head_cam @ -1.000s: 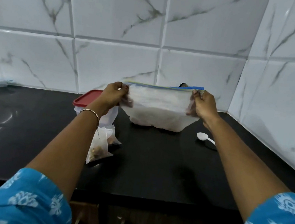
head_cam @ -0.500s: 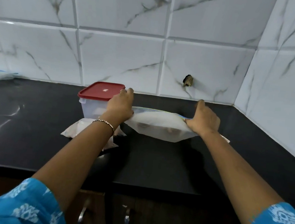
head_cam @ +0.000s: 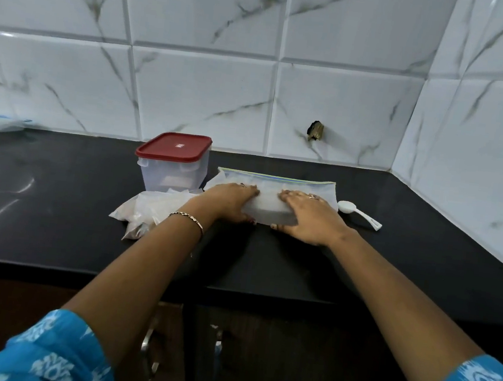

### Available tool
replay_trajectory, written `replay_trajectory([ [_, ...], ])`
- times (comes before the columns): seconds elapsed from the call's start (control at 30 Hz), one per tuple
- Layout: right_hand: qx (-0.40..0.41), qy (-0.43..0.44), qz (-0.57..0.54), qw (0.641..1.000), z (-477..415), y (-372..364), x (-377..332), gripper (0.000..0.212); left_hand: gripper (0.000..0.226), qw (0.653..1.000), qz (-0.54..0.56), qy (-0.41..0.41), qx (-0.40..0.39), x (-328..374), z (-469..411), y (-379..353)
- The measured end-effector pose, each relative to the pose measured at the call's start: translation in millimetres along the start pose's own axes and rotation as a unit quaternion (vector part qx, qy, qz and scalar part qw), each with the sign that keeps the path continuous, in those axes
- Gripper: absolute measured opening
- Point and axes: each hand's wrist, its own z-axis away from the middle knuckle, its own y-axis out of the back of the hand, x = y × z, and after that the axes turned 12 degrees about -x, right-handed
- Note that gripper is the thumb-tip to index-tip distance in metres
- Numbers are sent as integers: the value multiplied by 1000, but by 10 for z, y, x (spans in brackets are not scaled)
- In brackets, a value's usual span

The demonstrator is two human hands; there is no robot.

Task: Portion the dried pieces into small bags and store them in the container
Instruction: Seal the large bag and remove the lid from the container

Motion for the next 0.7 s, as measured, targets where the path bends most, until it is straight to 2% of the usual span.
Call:
replay_trajectory([
  [0.23,3,-19,-25,999,-126,-57,30,60,53,1000,-2,25,15,5,-261,-40],
  [0.37,20,-35,26,999,-385,-60,72,43,43,998,-14,60,30,-28,-592,-79],
  [0.47,16,-53,55,997,-703,-126,188,42,40,996,-42,74,36,-86,-901,-30],
  [0.57,8,-66,58,996,-997,-180,317,47,39,996,-11,82,37,-153,-1230,-13],
  [0.7,-22,-76,51,996,-1227,-141,460,51,51,998,12,59,29,-281,-1563,-52],
])
